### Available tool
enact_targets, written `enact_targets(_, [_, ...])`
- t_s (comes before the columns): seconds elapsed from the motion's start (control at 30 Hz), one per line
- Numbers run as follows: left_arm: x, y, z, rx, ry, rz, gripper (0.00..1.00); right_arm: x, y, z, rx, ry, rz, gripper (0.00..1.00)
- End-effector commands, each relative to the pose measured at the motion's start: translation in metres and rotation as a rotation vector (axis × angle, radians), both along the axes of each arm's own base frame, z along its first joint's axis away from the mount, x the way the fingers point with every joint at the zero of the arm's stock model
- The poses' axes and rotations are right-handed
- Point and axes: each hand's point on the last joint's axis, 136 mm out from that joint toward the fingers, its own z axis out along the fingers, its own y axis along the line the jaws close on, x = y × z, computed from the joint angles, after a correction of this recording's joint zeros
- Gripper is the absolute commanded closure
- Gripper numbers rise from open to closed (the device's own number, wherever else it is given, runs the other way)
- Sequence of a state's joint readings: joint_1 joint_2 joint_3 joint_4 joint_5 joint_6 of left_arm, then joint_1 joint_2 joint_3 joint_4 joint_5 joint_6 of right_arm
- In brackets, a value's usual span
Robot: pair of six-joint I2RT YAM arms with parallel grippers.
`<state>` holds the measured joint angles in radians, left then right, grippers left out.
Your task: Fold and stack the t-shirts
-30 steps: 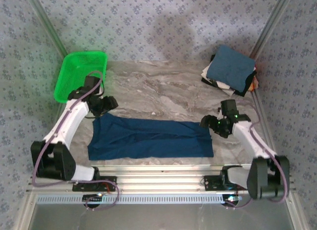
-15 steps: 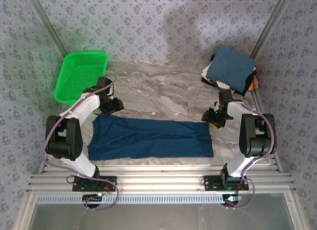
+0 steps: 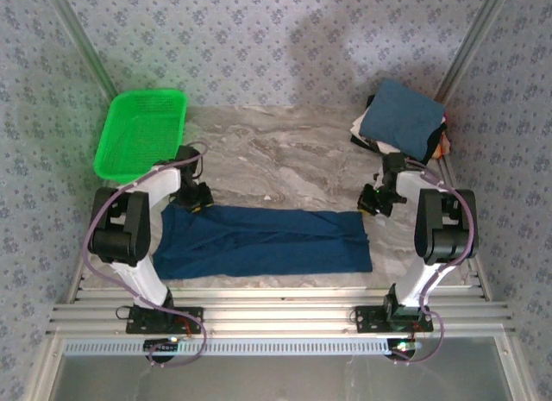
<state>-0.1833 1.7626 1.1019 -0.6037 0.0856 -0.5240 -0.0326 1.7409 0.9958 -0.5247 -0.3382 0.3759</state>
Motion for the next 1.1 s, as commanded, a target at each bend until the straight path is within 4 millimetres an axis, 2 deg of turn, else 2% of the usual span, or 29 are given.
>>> enact_targets(0.0, [-0.001,0.009,-0.008,0.043,0.016,0.016,0.65,0.011,0.001,0.011,0.028,-0.037,0.006,1.00])
enact_targets(0.17, [-0.004,0.014,-0.019,0.071,0.041,0.015,0.66,0.020,-0.007,0.018,0.050,-0.052,-0.014,1.00])
enact_targets(0.3, [-0.008,0.020,-0.028,0.111,0.066,0.017,0.67,0.028,-0.022,0.021,0.064,-0.051,-0.049,1.00])
enact_targets(0.53, [-0.005,0.025,-0.036,0.141,0.069,0.008,0.67,0.035,-0.048,0.014,0.103,-0.021,-0.106,1.00])
enact_targets(0.63, [0.003,0.021,-0.035,0.126,0.043,-0.002,0.67,0.041,-0.052,0.011,0.114,-0.017,-0.112,1.00])
enact_targets(0.67, [0.006,0.017,-0.032,0.114,0.031,-0.009,0.67,0.040,-0.052,0.007,0.121,-0.007,-0.114,1.00])
enact_targets(0.7, [0.011,0.013,-0.029,0.103,0.016,-0.017,0.67,0.052,-0.054,0.016,0.116,-0.040,-0.111,1.00])
enact_targets(0.73, [0.016,0.009,-0.025,0.094,0.002,-0.025,0.67,0.055,-0.055,0.017,0.118,-0.045,-0.113,0.99])
enact_targets(0.87, [0.034,-0.012,-0.003,0.047,-0.065,-0.065,0.63,0.066,-0.057,0.031,0.119,-0.089,-0.120,0.80])
enact_targets(0.93, [0.042,-0.021,0.012,0.006,-0.102,-0.078,0.58,0.071,-0.055,0.045,0.117,-0.135,-0.109,0.74])
enact_targets(1.07, [0.047,-0.032,0.052,-0.043,-0.182,-0.103,0.44,0.065,-0.043,0.082,0.124,-0.225,-0.048,0.54])
